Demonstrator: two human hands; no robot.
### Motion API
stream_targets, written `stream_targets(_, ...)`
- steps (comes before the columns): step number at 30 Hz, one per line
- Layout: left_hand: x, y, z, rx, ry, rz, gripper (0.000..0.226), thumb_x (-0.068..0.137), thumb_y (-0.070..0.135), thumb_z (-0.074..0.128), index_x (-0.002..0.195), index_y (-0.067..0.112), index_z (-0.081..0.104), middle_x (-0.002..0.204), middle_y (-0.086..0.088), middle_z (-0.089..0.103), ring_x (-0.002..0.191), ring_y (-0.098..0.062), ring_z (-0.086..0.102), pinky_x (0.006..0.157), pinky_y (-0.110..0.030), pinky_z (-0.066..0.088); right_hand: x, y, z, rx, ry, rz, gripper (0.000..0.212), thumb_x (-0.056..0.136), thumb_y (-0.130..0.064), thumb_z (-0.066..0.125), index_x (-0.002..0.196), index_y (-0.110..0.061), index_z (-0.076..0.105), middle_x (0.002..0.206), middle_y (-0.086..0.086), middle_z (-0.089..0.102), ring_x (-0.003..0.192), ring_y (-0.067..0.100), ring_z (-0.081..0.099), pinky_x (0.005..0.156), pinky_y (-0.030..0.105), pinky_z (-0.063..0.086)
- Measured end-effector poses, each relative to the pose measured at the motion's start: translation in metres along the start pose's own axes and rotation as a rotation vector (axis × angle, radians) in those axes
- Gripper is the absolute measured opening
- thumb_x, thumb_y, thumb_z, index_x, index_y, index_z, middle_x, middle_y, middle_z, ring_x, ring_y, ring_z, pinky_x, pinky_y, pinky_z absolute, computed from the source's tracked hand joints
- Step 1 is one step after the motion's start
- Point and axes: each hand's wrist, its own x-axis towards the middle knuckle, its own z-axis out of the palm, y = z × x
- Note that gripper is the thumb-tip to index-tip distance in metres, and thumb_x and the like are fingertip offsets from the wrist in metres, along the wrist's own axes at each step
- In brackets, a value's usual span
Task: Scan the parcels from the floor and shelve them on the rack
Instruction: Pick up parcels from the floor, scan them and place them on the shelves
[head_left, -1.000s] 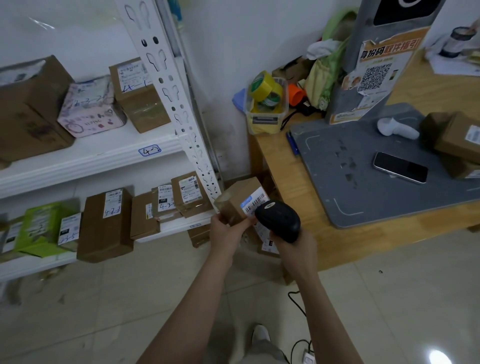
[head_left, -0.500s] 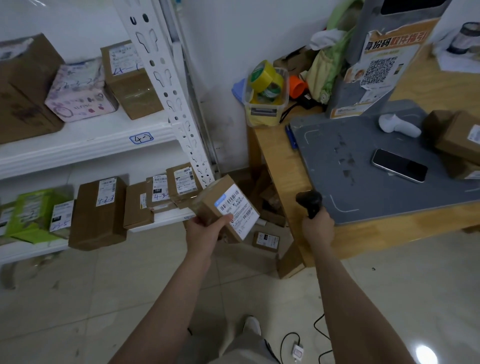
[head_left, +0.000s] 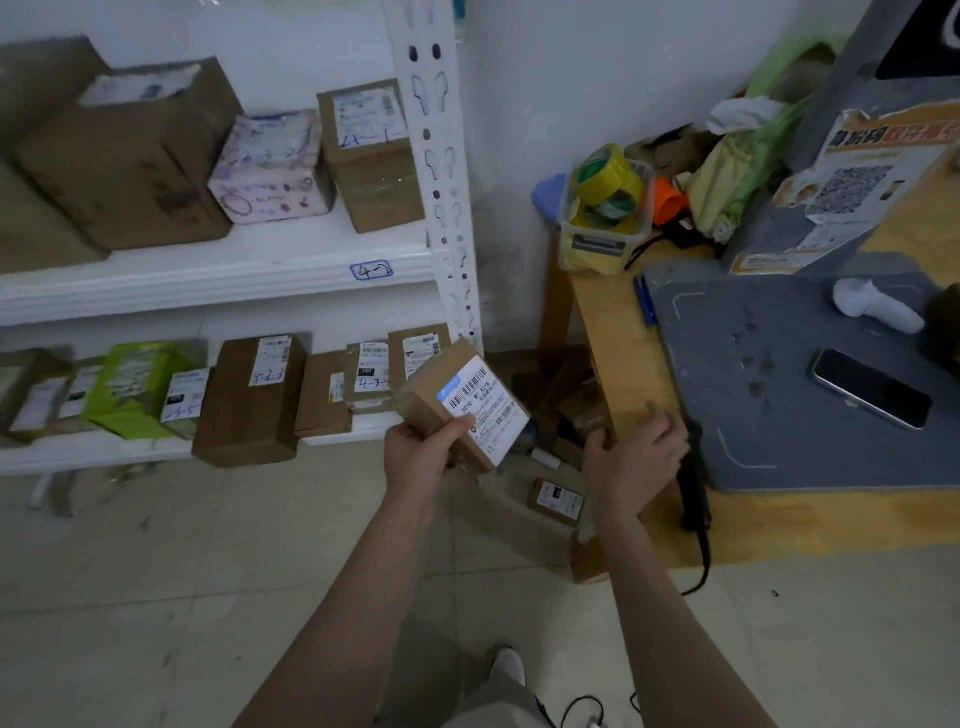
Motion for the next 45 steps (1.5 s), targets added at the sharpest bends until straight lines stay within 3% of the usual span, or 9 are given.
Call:
stream_targets(6, 0.008, 0.028, -0.076, -0.153, 0.162, -0.016, 0.045, 0.074, 0.017, 0.088, 0.113, 0.014, 0.066, 0.109, -0.003, 0.073, 0.092, -0.014, 0.07, 0.082, -0.04, 0.06, -0.086, -0.122, 0.026, 0.327, -0.38, -0.226, 0.049, 0.088, -0.022, 0.072, 0.13, -0.014, 0.048, 0.141, 0.004, 0.042, 0.129, 0.019, 0.044, 0.103, 0.032, 0.046)
stream_targets(11, -0.006, 0.049, -0.179, -0.293, 0.298, 0.042, 0.034, 0.08, 0.016, 0.081, 0.111, 0.012, 0.07, 0.103, -0.009, 0.076, 0.071, -0.012, 0.07, 0.05, -0.022, 0.053, -0.162, -0.192, 0.052, 0.447, -0.788, -0.396, 0.045, 0.092, -0.031, 0.066, 0.13, -0.014, 0.05, 0.13, 0.004, 0.058, 0.115, 0.021, 0.058, 0.097, 0.043, 0.05)
stream_targets(15, -0.03, 0.053, -0.278, -0.409, 0.403, 0.061, 0.028, 0.083, 0.019, 0.078, 0.11, 0.014, 0.072, 0.09, -0.003, 0.074, 0.053, -0.002, 0.065, 0.045, -0.017, 0.047, -0.235, -0.241, 0.059, 0.472, -1.098, -0.397, 0.055, 0.092, -0.032, 0.069, 0.14, -0.016, 0.046, 0.135, 0.003, 0.056, 0.116, 0.016, 0.056, 0.095, 0.028, 0.048)
stream_targets(25, -0.097, 0.06, -0.475, -0.464, 0.487, 0.196, 0.029, 0.086, 0.026, 0.071, 0.112, 0.013, 0.073, 0.1, -0.006, 0.078, 0.081, -0.02, 0.07, 0.053, -0.024, 0.051, -0.42, -0.358, 0.067, 0.551, -1.517, -0.373, 0.059, 0.091, -0.032, 0.069, 0.143, -0.016, 0.045, 0.131, 0.004, 0.061, 0.103, 0.016, 0.066, 0.087, 0.032, 0.054)
stream_targets(27, -0.107, 0.064, -0.505, -0.448, 0.49, 0.217, 0.03, 0.086, 0.029, 0.07, 0.112, 0.014, 0.072, 0.1, -0.005, 0.078, 0.081, -0.019, 0.07, 0.055, -0.025, 0.051, -0.449, -0.38, 0.062, 0.575, -1.592, -0.368, 0.052, 0.093, -0.03, 0.067, 0.14, -0.018, 0.045, 0.114, 0.001, 0.067, 0.092, 0.012, 0.067, 0.074, 0.026, 0.054)
stream_targets(30, -0.117, 0.076, -0.541, -0.408, 0.486, 0.263, 0.033, 0.086, 0.033, 0.069, 0.115, 0.016, 0.071, 0.1, -0.001, 0.078, 0.083, -0.017, 0.071, 0.059, -0.026, 0.051, -0.481, -0.41, 0.053, 0.615, -1.638, -0.419, 0.027, 0.097, -0.028, 0.061, 0.121, -0.021, 0.052, 0.096, -0.003, 0.07, 0.074, 0.009, 0.069, 0.057, 0.018, 0.052)
stream_targets(38, -0.118, 0.17, -0.592, -0.334, 0.489, 0.438, 0.028, 0.09, 0.036, 0.066, 0.113, 0.021, 0.073, 0.1, 0.002, 0.078, 0.087, -0.016, 0.073, 0.071, -0.029, 0.051, -0.496, -0.525, 0.029, 0.729, -1.586, -0.721, 0.06, 0.094, -0.043, 0.061, 0.143, -0.016, 0.04, 0.104, -0.007, 0.07, 0.084, 0.005, 0.072, 0.068, 0.024, 0.056)
stream_targets(42, -0.11, 0.24, -0.6, -0.303, 0.471, 0.568, 0.026, 0.093, 0.03, 0.066, 0.114, 0.017, 0.073, 0.098, 0.002, 0.078, 0.085, -0.011, 0.074, 0.07, -0.024, 0.052, -0.473, -0.596, 0.005, 0.77, -1.521, -0.939, 0.083, 0.081, -0.07, 0.058, 0.146, -0.025, 0.034, 0.114, -0.005, 0.07, 0.097, 0.012, 0.071, 0.09, 0.043, 0.057)
stream_targets(45, -0.104, 0.297, -0.601, -0.274, 0.475, 0.663, 0.03, 0.093, 0.03, 0.066, 0.119, 0.015, 0.071, 0.103, -0.001, 0.078, 0.092, -0.014, 0.075, 0.074, -0.026, 0.053, -0.452, -0.65, -0.014, 0.807, -1.425, -1.095, 0.077, 0.083, -0.069, 0.05, 0.143, -0.025, 0.034, 0.119, -0.005, 0.067, 0.104, 0.014, 0.068, 0.097, 0.042, 0.053)
